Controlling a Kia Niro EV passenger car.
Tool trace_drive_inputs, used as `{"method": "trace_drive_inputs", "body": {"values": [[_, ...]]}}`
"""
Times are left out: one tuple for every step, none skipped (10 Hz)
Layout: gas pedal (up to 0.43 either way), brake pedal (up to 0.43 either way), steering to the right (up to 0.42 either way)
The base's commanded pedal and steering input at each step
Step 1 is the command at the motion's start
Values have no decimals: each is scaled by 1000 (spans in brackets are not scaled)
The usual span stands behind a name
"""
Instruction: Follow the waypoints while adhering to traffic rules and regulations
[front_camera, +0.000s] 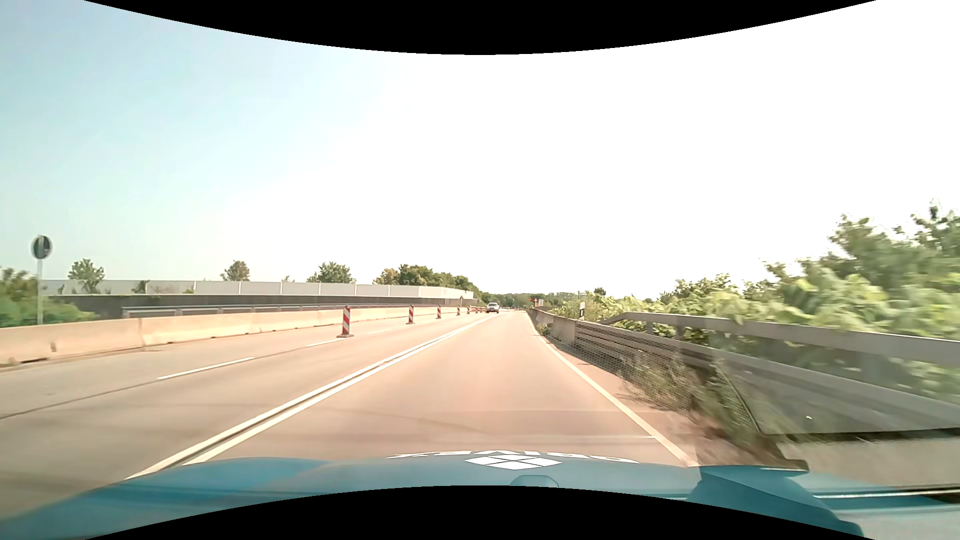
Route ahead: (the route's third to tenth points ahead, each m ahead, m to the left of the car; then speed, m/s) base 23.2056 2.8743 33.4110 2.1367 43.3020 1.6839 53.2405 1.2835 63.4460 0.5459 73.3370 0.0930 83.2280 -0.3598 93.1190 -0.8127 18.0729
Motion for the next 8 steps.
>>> {"method": "trace_drive_inputs", "body": {"values": [[0, 0, 9], [0, 0, 9], [0, 0, 8], [0, 0, 9], [0, 0, 8], [0, 0, 10], [0, 0, 10], [0, 0, 11]]}}
